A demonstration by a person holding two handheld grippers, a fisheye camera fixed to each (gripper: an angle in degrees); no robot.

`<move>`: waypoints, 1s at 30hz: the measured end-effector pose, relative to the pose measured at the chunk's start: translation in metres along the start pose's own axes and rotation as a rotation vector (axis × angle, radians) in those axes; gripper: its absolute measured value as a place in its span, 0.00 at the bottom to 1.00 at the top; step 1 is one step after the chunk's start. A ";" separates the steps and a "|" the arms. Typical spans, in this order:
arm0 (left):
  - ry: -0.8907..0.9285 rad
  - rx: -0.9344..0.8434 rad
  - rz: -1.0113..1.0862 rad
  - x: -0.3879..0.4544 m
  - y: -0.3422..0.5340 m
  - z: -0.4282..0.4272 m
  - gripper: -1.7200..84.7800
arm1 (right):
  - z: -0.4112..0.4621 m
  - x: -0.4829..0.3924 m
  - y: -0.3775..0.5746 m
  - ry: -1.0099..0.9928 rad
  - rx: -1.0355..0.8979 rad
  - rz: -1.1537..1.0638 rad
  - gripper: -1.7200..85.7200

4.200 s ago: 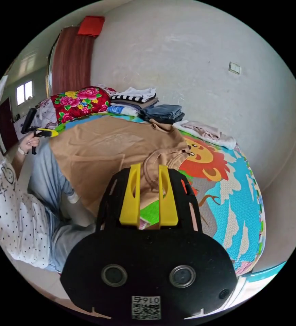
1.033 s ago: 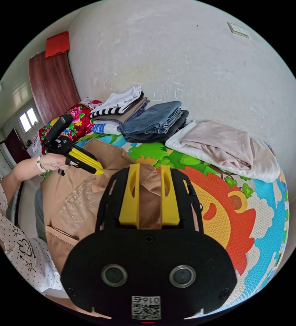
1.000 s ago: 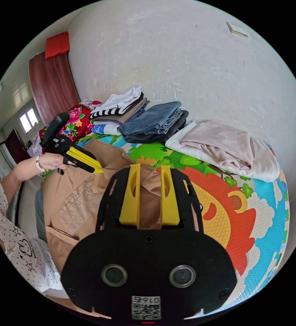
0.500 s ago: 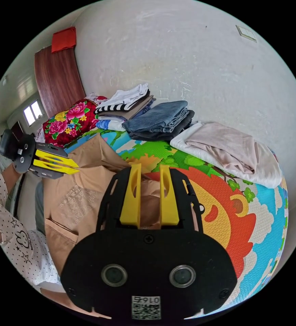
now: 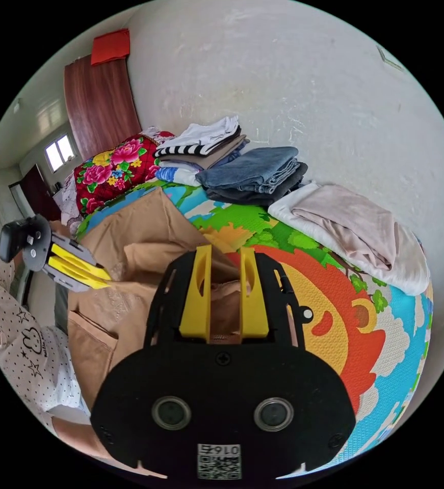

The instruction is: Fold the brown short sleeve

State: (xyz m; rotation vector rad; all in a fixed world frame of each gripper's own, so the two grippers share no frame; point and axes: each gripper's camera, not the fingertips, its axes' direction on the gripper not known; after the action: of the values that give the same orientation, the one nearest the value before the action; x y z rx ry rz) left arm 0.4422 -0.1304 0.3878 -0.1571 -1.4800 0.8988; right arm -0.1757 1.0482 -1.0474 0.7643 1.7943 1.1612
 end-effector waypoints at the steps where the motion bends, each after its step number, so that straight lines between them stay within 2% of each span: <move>1: -0.006 0.012 -0.033 -0.007 0.004 0.001 0.06 | 0.000 -0.001 -0.001 -0.009 -0.010 -0.015 0.10; 5: 0.097 0.039 -0.268 -0.064 0.022 0.010 0.07 | -0.003 -0.011 -0.008 -0.085 -0.062 -0.119 0.08; 7: 0.259 0.072 -0.381 -0.102 0.041 0.025 0.07 | -0.003 -0.012 -0.012 -0.087 -0.072 -0.120 0.08; 8: 0.319 0.089 -0.384 -0.108 0.045 0.029 0.06 | -0.003 -0.011 -0.016 -0.070 -0.075 -0.097 0.08; 10: 0.586 0.133 -0.329 -0.117 0.057 0.046 0.03 | -0.001 -0.009 -0.021 -0.066 -0.095 -0.080 0.07; 11: 0.607 0.139 -0.339 -0.119 0.061 0.049 0.03 | 0.001 -0.012 -0.024 -0.075 -0.129 -0.103 0.07; 17: 0.266 0.067 -0.578 -0.147 0.091 0.071 0.01 | 0.016 -0.043 -0.016 -0.003 -0.393 -0.344 0.05; 20: 0.186 -0.006 -0.557 -0.153 0.087 0.090 0.01 | 0.009 -0.042 -0.025 -0.033 -0.354 -0.302 0.05; 24: 0.332 0.058 -0.549 -0.155 0.075 0.107 0.03 | -0.003 -0.038 -0.034 -0.036 -0.295 -0.224 0.07; 26: 0.274 0.086 -0.502 -0.149 0.065 0.108 0.04 | -0.005 -0.041 -0.034 -0.028 -0.287 -0.242 0.08; 28: 0.119 0.100 -0.429 -0.132 0.053 0.110 0.03 | -0.004 -0.048 -0.036 -0.024 -0.291 -0.268 0.08; 30: 0.080 0.086 -0.352 -0.119 0.045 0.117 0.02 | 0.000 -0.059 -0.037 -0.033 -0.319 -0.305 0.08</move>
State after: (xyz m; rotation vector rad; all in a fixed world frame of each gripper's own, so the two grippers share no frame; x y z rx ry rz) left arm 0.3380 -0.2207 0.2845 0.1270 -1.3392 0.6606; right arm -0.1501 0.9852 -1.0628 0.3094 1.5789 1.1804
